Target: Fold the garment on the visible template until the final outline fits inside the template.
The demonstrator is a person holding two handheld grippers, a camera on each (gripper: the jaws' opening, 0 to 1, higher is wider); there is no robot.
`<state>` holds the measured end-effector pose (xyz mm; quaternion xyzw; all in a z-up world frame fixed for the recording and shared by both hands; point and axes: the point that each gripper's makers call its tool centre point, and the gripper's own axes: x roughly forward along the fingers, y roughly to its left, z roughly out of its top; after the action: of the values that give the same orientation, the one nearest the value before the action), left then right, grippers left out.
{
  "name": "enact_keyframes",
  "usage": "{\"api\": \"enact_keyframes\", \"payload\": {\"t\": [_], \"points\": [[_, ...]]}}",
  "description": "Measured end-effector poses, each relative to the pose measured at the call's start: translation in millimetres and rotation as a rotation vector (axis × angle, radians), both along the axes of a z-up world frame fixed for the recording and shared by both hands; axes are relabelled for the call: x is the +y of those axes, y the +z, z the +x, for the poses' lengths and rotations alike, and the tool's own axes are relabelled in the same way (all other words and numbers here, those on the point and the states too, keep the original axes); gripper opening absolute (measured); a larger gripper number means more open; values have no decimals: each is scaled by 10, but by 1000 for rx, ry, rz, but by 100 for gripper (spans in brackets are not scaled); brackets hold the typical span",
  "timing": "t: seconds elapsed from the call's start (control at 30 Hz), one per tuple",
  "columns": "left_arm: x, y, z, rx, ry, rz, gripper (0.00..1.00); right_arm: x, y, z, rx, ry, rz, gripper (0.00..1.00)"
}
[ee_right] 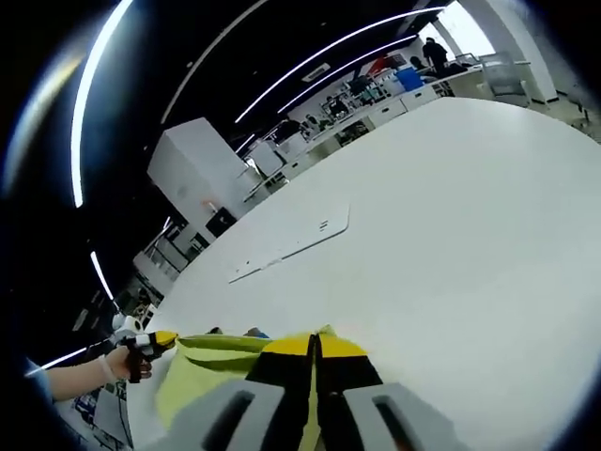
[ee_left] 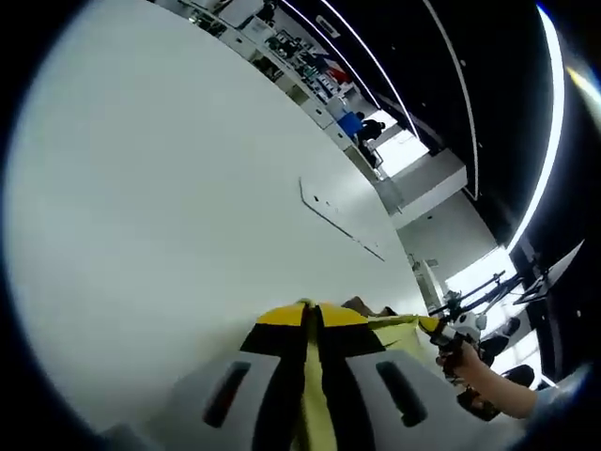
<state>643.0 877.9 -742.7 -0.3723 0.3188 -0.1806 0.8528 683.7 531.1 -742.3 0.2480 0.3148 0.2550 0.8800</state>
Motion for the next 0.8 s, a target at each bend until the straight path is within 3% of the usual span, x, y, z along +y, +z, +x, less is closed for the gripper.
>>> {"api": "enact_keyframes", "payload": {"t": [0.17, 0.2, 0.3, 0.53, 0.8], "points": [[9, 7, 27, -27, 2, 19, 10, 108, 27, -63, -25, 28, -6, 0], [11, 12, 29, -33, 1, 25, 15, 130, 49, -69, -44, 37, -7, 3], [12, 25, 22, -47, -7, 46, 24, 167, 53, -64, -56, 46, -10, 27], [80, 58, 12, -58, 0, 58, 28, 189, 54, -117, -73, 71, -41, 27], [79, 108, -62, -75, -25, 78, 35, 269, 126, -248, -93, 94, -40, 41]]}}
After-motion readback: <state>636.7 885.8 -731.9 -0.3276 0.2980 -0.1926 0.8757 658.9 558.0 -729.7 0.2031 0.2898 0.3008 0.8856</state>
